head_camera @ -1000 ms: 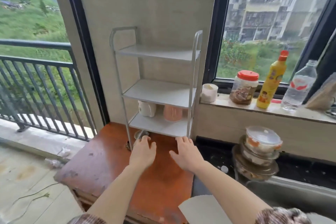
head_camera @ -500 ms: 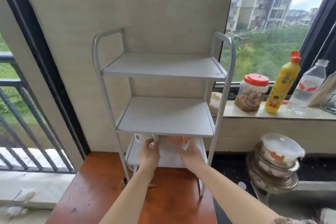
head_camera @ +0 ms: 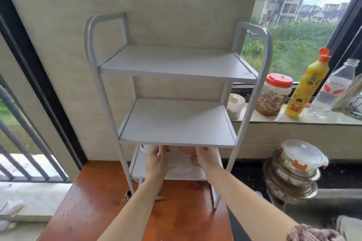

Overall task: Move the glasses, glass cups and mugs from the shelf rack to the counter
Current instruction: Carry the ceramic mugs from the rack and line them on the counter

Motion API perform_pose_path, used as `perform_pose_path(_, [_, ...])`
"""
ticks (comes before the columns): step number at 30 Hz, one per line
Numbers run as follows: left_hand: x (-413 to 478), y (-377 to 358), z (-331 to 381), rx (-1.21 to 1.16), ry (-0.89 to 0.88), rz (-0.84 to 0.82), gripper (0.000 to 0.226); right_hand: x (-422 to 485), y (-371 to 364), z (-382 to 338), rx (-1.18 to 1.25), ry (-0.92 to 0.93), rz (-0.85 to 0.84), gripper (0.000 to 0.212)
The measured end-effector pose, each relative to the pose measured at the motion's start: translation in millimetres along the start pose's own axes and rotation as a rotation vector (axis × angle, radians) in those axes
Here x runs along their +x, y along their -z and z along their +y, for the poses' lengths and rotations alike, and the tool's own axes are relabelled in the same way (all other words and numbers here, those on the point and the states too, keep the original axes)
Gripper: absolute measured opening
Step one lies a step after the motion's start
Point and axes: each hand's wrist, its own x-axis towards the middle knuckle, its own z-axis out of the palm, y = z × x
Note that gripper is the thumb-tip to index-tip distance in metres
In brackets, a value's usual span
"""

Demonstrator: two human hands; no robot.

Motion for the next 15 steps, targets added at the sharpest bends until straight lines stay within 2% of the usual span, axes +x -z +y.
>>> perform_pose_path(9, [-59.5,17.8,-22.6,-0.052,-0.075,0.078,0.049,-40.0,14.7,20.8,0.091,-0.030,-0.089,0.042])
perform_pose_path(15, [-127.9,17.0,-31.5,-0.092,-0.045,0.152,0.048,-94.2,52.0,37.0,-0.007,0.002,-0.126,0.047])
